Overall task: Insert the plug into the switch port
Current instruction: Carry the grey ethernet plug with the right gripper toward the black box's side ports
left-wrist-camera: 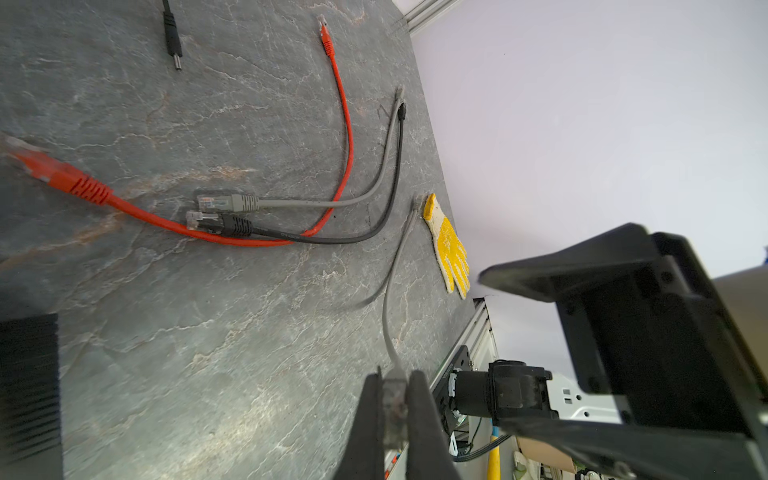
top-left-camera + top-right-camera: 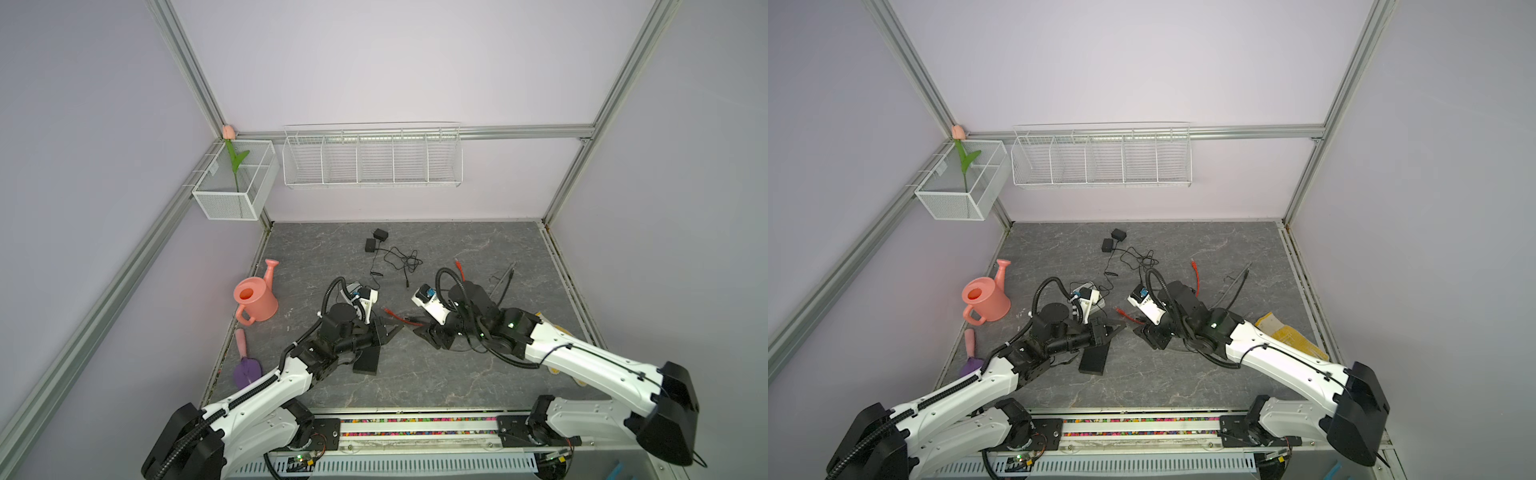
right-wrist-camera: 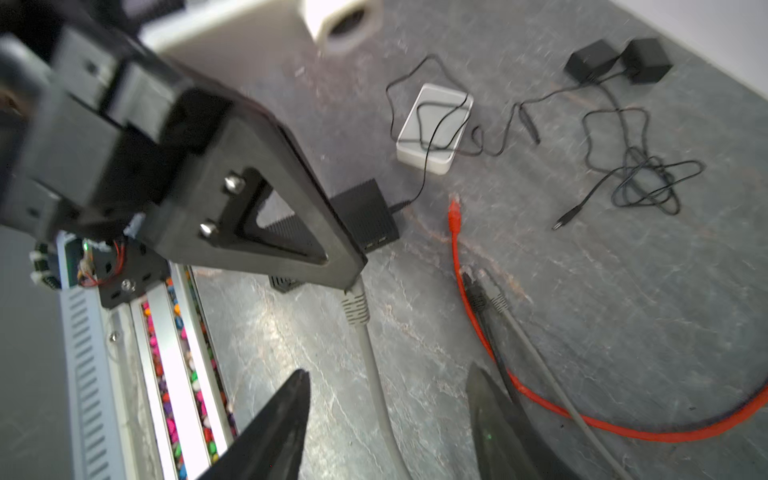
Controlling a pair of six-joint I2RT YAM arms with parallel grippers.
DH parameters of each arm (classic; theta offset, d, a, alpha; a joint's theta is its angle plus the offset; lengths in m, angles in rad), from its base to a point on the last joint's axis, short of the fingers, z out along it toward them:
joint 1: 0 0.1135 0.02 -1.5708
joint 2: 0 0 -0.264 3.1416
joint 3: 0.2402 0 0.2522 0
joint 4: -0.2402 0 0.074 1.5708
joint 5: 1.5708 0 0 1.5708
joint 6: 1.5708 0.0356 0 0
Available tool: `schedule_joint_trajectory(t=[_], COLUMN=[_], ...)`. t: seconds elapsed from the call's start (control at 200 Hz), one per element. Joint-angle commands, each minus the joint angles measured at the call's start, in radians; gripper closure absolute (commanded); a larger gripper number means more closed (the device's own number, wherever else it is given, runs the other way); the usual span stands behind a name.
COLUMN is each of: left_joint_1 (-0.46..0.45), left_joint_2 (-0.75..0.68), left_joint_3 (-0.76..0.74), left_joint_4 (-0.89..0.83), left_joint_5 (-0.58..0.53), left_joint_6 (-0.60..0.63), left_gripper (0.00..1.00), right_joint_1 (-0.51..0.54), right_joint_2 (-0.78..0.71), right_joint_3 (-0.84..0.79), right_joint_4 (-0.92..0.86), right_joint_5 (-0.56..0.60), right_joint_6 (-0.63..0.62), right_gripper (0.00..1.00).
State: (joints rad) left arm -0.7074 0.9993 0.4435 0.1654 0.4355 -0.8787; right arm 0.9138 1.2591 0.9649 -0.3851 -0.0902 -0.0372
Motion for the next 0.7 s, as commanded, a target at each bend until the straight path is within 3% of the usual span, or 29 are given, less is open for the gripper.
schedule_joint_trajectory(t=[0.0,0.375,0.695], left_joint_1=[-0.001,0.009,0.016], left_joint_2=[-0.013,-0.036,-0.05], left_joint_3=[-0.019,-0.038,-0.049], left_joint_4=[0.026,0.013,0.014], left_joint_5=[-0.001,-0.008,-0.005], left_joint_6=[0.002,0.002,-0.003], left_gripper=[1.0,1.0,1.0], right_joint_1=[0.011,0.035,0.063], right_joint_2=[0.05,0.136,0.188], right_joint_3=[0.041,0.057,0.086], right_joint_4=[-0.081,-0.026,-0.019], right_joint_5=[-0.036,-0.047,-0.017], right_joint_6=[-0.044,-0.077,-0.096], right_gripper=[0.46,0.53,0.69])
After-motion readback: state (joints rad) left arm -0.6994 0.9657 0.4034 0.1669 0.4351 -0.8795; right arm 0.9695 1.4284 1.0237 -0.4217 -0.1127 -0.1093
